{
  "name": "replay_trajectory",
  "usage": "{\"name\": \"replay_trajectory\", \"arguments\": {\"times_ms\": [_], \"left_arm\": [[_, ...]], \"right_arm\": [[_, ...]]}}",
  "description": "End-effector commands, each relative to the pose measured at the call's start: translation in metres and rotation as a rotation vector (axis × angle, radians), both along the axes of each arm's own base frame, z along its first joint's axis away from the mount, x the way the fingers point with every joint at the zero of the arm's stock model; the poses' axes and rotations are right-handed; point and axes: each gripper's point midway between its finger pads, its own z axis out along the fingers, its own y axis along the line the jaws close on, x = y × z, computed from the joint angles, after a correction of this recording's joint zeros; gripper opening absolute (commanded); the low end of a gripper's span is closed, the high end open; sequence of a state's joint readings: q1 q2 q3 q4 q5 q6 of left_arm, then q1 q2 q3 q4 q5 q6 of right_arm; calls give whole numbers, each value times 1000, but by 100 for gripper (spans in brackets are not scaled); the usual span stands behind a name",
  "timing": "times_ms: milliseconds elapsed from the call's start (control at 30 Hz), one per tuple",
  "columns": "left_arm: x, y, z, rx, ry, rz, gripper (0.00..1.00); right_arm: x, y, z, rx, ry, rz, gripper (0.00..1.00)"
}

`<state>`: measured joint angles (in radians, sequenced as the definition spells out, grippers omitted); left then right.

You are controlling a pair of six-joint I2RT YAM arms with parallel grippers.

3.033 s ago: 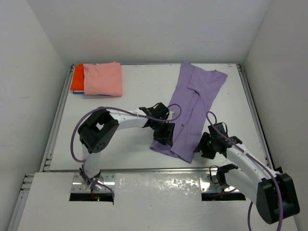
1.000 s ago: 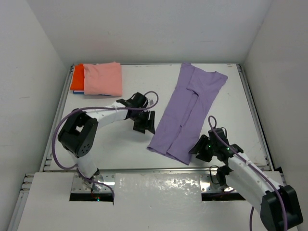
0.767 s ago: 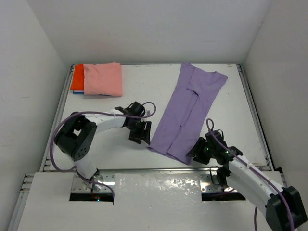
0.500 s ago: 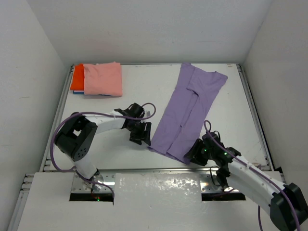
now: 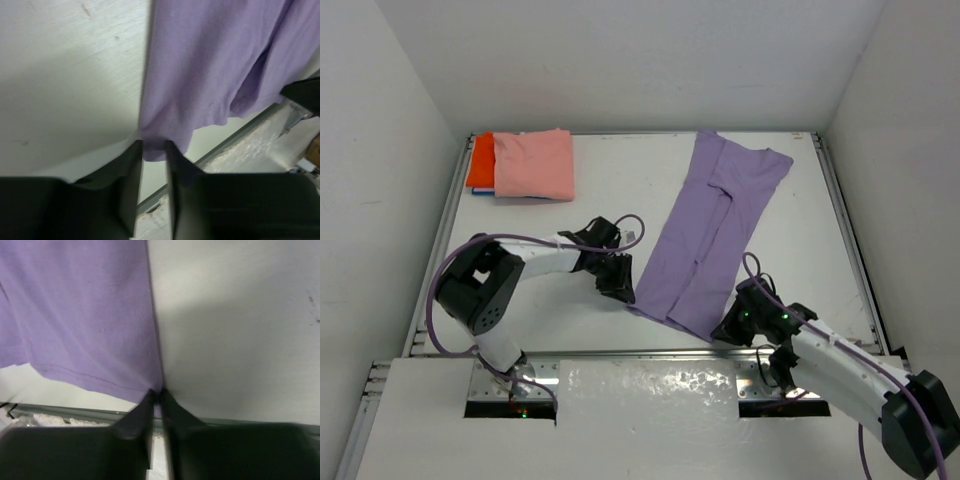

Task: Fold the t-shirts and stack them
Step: Rotate the tshirt 80 degrees, then grab the bottom of the folded rectangular tshirt with both arms

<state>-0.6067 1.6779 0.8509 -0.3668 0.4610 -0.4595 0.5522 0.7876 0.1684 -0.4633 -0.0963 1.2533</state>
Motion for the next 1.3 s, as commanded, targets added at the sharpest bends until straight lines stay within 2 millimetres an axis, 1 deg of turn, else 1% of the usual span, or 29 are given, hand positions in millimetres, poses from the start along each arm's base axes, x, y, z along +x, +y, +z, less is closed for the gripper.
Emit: {"name": "replay_trajectory", "arguments": {"times_ms": [0, 33, 67, 200, 233, 267, 300, 333, 367, 400, 467, 500, 533, 567, 633, 700, 767, 800, 833, 867, 933, 967, 1033, 1167, 1267], "left_arm": [[-2, -21, 7, -74, -8, -21, 18], [-4, -24, 8, -73, -9, -25, 12], [-5, -27, 9, -74, -13, -28, 10], [-9, -30, 9, -68, -10, -28, 4], [-9, -29, 9, -62, -10, -26, 0], [-10, -28, 9, -56, -8, -24, 0], [-10, -28, 9, -50, -11, -21, 0], [-10, -29, 11, -52, -17, -16, 0], [-11, -30, 12, -48, -19, -12, 0], [-15, -33, 13, -48, -15, -16, 0], [-20, -40, 17, -52, -22, -23, 0], [-25, -46, 18, -51, -16, -24, 0], [-27, -52, 19, -65, -19, -26, 0], [-33, -60, 21, -78, -17, -41, 0], [-38, -73, 25, -100, -7, -47, 0], [-45, -80, 27, -92, -2, -68, 0], [-44, -83, 33, -90, -12, -58, 0], [-43, -83, 40, -102, -27, -55, 0], [-42, -81, 42, -92, -32, -49, 3], [-40, -78, 41, -75, -51, -46, 13], [-41, -74, 40, -59, -53, -52, 30], [-41, -71, 36, -42, -57, -55, 40], [-44, -67, 30, -27, -46, -57, 45], [-45, -67, 21, -23, -29, -55, 47], [-46, -71, 20, -36, -19, -54, 47]], "right_arm": [[-26, -32, -21, -162, 113, -21, 8], [-25, -33, -21, -170, 113, -24, 1], [-24, -32, -20, -173, 111, -19, 0], [-25, -34, -20, -179, 117, -24, 0], [-25, -38, -20, -198, 112, -34, 0], [-20, -39, -15, -199, 85, -55, 0], [-26, -47, -16, -230, 105, -65, 0], [-26, -51, -13, -248, 96, -79, 0], [-18, -54, -6, -252, 51, -108, 0], [-25, -62, -5, -279, 65, -118, 0], [-24, -67, 1, -292, 47, -148, 0], [-27, -75, 3, -320, 39, -163, 0], [-28, -79, 4, -333, 35, -172, 0], [-34, -84, 4, -355, 55, -174, 0], [-34, -88, 6, -364, 41, -182, 0], [-37, -93, 9, -380, 43, -189, 0], [-36, -94, 12, -382, 31, -189, 0], [-34, -93, 14, -379, 22, -191, 0], [-33, -93, 15, -379, 16, -192, 0], [-31, -92, 16, -372, 10, -191, 0], [-30, -91, 17, -374, 9, -187, 0], [-29, -91, 18, -374, 7, -183, 0], [-27, -91, 20, -382, 3, -173, 0], [-23, -89, 24, -382, -5, -166, 0], [-23, -88, 24, -381, -4, -165, 0]]}}
